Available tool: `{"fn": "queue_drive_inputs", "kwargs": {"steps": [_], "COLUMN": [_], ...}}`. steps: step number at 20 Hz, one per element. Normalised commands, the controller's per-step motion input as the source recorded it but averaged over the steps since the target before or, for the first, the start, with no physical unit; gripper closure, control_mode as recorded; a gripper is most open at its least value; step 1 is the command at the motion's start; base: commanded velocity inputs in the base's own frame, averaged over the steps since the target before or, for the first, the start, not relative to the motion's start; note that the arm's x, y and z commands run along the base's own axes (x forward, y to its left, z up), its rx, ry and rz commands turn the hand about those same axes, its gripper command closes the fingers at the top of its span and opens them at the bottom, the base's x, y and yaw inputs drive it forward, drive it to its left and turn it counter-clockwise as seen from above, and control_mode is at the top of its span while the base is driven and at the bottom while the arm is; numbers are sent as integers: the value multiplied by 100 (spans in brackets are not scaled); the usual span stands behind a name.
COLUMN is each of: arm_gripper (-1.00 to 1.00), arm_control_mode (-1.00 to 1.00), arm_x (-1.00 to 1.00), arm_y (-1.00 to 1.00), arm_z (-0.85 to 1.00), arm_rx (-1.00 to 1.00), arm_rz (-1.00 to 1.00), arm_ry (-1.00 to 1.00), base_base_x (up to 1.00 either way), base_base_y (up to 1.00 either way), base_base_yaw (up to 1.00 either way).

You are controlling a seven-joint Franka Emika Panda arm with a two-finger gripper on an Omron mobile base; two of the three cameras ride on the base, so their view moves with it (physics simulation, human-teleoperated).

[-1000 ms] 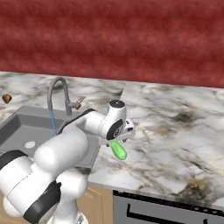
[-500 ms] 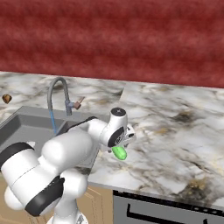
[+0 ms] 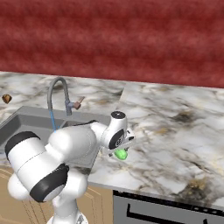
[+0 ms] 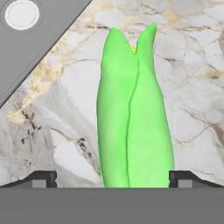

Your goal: Turn on the sink faucet. Then move the corn from the counter to the sink. Turn off the sink. Move the vegetable from the sink to the pot next to the stove. Finally move the pot to the front left burner.

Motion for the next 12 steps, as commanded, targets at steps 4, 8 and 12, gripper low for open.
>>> {"fn": "queue_drive_inputs", "kwargs": {"steps": [4,8,12], "arm_gripper": [-100,-100,-100], "arm_control_mode": [-100,-100,-100], "arm_x": [18,16,8], "arm_y": [0,0,0], "arm_z": [-25,-28,-33], "arm_rx": [-1,0,0], "arm_rz": [6,9,8], "arm_ry": [3,2,1], "base_base_x": [0,0,0], "base_base_y": [0,0,0], "base_base_yaw": [0,0,0]}}
